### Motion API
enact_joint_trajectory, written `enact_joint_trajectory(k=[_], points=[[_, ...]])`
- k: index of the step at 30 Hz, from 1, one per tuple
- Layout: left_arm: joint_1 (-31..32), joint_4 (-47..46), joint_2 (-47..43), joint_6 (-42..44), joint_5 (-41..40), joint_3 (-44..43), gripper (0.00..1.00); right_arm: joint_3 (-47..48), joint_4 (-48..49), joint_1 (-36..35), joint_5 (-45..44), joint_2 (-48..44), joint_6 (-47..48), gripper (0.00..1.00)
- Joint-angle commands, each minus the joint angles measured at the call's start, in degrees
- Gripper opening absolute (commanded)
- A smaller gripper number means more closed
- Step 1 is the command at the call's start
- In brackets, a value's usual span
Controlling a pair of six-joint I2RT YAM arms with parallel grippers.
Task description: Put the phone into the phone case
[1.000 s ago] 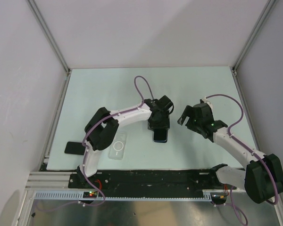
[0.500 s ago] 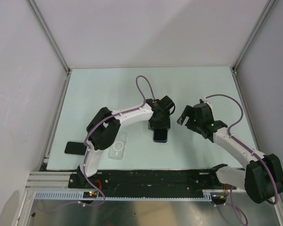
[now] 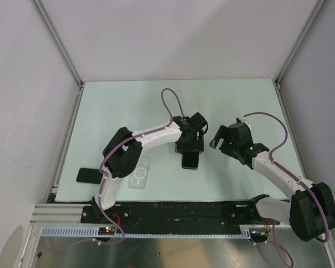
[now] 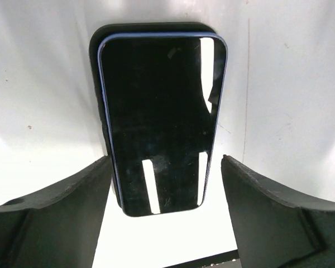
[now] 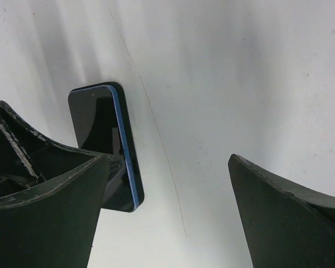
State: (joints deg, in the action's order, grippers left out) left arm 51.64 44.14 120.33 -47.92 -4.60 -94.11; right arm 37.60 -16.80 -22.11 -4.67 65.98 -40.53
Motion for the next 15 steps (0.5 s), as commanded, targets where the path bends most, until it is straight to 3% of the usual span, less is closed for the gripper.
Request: enact_joint_trajectory(k=[1,11,15], points=[[0.32,-0.51,-1.78,0.89,-1.70,-3.05,0.84,0.01,1.99,0.16,-0.10,-0.14,-0.16,0.94],[-1.38,-0.50,-5.45,1.98,-3.41,-0.97,0.85,-0.05,2.95,0.21,0.70,1.19,0.28,0.94],[-4.48,-0.49,-10.73,3.67,-4.97,3.44,0.83,0.43,4.39,-0.61,2.77,3.00,1.20,0.88]])
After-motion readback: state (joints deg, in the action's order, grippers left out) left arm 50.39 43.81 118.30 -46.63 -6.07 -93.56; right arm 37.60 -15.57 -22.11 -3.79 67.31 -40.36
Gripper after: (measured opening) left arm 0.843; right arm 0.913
